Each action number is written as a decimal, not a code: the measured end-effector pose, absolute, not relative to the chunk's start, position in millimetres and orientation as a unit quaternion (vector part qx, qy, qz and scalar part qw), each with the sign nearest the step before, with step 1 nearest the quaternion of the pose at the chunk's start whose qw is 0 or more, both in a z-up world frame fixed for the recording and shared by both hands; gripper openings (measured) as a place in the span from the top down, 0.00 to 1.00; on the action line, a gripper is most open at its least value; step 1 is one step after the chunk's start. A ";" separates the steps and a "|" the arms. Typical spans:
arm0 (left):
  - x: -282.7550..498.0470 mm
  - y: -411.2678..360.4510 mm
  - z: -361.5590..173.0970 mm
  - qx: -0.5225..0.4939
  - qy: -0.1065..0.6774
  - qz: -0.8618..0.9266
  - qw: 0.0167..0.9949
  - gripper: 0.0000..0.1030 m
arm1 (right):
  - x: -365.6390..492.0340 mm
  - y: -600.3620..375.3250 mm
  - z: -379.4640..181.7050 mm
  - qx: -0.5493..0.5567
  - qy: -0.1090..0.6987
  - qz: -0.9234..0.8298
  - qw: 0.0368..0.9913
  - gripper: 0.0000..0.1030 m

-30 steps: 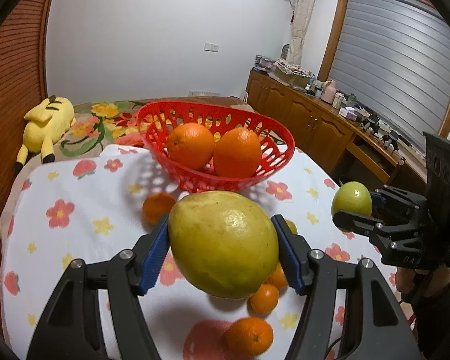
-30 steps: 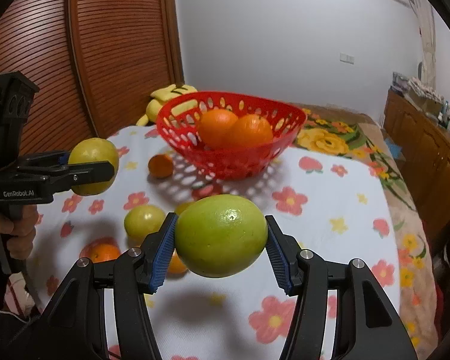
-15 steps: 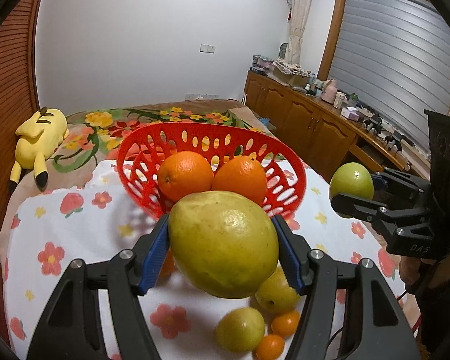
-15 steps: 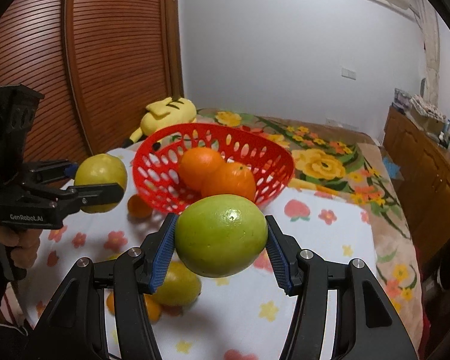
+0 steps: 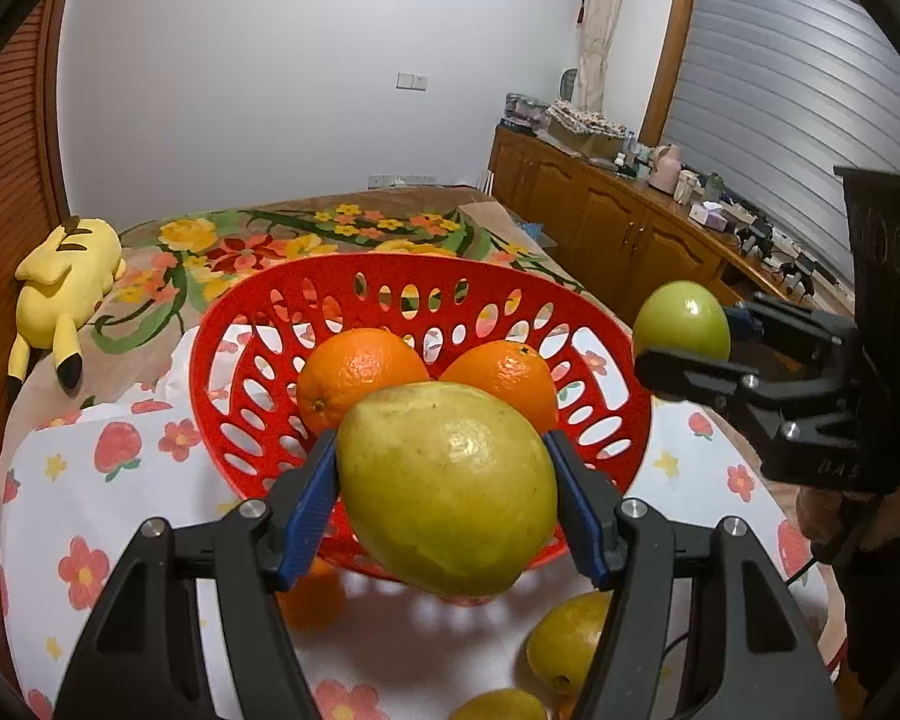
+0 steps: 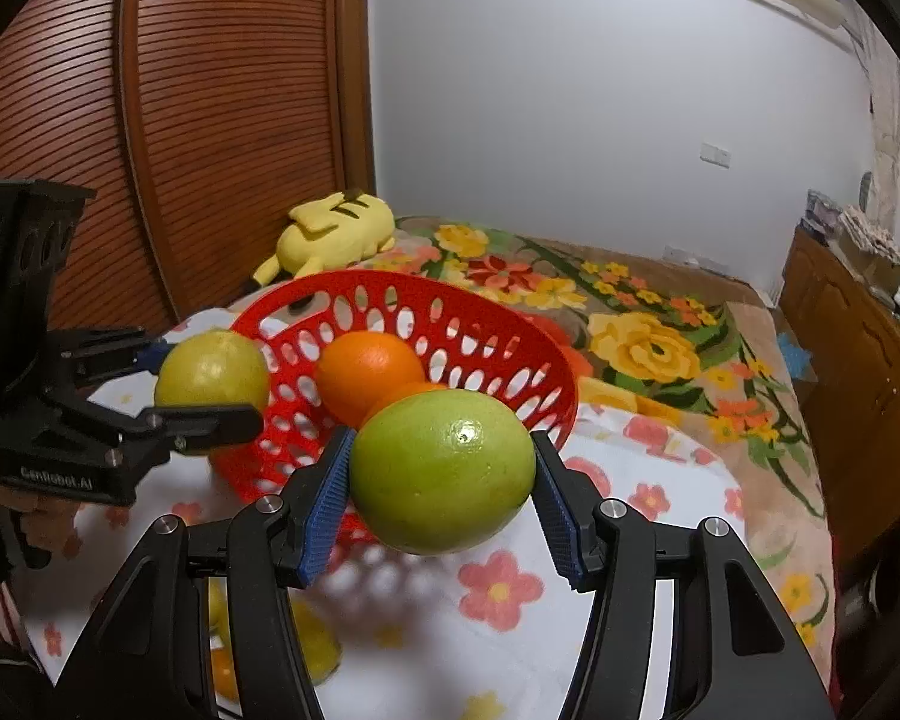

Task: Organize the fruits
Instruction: 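Carry the pomelo and lime over the red basket, then open the left tool to drop the lime into the basket while the right tool holds the pomelo, then open the right tool to drop the green fruit into the red basket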

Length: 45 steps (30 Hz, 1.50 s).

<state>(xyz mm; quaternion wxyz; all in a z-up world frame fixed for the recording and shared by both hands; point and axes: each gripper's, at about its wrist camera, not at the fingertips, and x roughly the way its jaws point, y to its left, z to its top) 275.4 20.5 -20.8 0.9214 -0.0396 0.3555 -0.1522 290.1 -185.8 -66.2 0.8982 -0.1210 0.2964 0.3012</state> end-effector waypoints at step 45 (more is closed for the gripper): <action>288.4 56.0 -20.3 -0.042 0.345 -0.119 0.930 0.32 | 380.8 -149.0 -87.6 -0.124 0.349 0.312 0.875 0.44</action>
